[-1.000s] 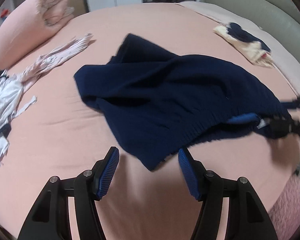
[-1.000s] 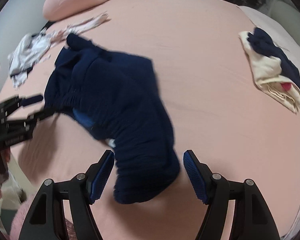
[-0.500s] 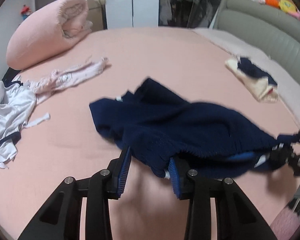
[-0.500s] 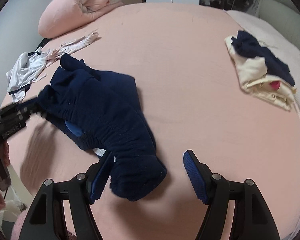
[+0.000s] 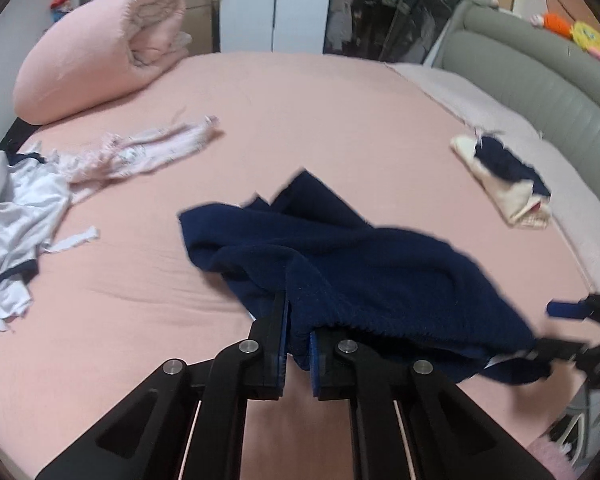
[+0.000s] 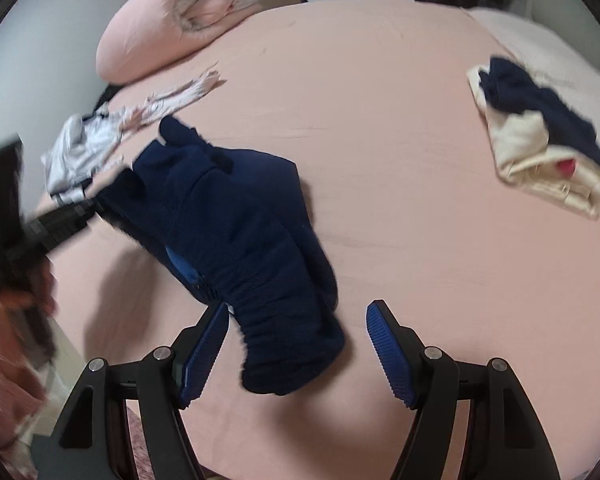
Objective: Fold clothes
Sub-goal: 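Grasp the sweater hem with the left gripper while the right gripper releases and withdraws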
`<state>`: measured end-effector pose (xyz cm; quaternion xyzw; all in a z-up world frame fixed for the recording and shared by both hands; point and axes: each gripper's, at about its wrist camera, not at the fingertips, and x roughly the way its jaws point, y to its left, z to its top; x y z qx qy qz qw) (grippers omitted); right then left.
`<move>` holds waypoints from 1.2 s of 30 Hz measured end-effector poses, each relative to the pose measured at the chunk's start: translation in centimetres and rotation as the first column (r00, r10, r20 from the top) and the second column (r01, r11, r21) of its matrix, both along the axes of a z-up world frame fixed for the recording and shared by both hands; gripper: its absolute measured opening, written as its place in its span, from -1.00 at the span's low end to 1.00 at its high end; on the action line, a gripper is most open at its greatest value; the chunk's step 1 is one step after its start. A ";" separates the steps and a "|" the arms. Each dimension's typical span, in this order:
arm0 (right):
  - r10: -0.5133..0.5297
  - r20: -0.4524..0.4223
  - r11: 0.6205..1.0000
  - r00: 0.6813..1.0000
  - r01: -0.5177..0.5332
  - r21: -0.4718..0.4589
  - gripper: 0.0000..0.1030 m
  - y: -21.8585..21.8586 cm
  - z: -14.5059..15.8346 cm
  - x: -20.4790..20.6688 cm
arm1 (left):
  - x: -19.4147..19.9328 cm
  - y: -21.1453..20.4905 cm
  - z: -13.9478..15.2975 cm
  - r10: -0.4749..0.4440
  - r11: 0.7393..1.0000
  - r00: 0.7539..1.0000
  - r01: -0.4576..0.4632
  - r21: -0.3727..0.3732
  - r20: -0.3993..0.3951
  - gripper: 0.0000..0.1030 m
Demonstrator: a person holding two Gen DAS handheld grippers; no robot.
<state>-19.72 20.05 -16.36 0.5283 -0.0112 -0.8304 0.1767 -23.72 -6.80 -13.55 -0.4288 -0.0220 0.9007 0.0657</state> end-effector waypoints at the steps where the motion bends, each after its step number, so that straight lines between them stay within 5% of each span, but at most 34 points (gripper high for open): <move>1: 0.016 -0.009 1.000 1.000 -0.016 0.014 0.39 -0.4 0.3 0.3 | 0.3 -0.1 0.9 0.000 1.000 1.000 0.000 0.009 -0.011 -0.87; 5: 0.067 -0.010 0.995 0.998 -0.066 0.080 0.39 -1.8 0.1 0.7 | 0.8 0.4 4.4 0.001 1.000 0.999 -0.001 0.006 -0.055 -0.87; 11: 0.109 -0.032 0.994 0.993 -0.109 0.006 0.39 -4.1 1.3 1.8 | 2.0 1.9 7.4 -0.022 1.000 0.995 0.021 -0.008 -0.101 -0.87; 16: 0.037 -0.074 0.998 0.997 -0.040 -0.039 0.39 -5.9 1.1 0.4 | 2.9 1.2 7.1 0.023 0.999 0.997 -0.020 0.036 -0.068 -0.87; 21: -0.048 -0.098 0.984 0.994 0.064 0.166 0.38 -4.4 -0.4 -0.8 | 4.1 -0.7 6.4 0.072 0.993 0.997 -0.069 0.094 -0.035 -0.87; 29: -0.049 -0.081 0.984 0.996 0.062 0.167 0.38 -0.9 0.2 1.1 | 4.3 -2.8 4.3 0.108 0.983 0.994 -0.111 0.149 0.032 -0.86; 36: -0.031 -0.081 0.987 0.996 0.043 0.152 0.39 1.1 1.2 3.0 | 5.8 -3.1 7.6 0.126 0.974 0.991 -0.113 0.196 -0.051 -0.86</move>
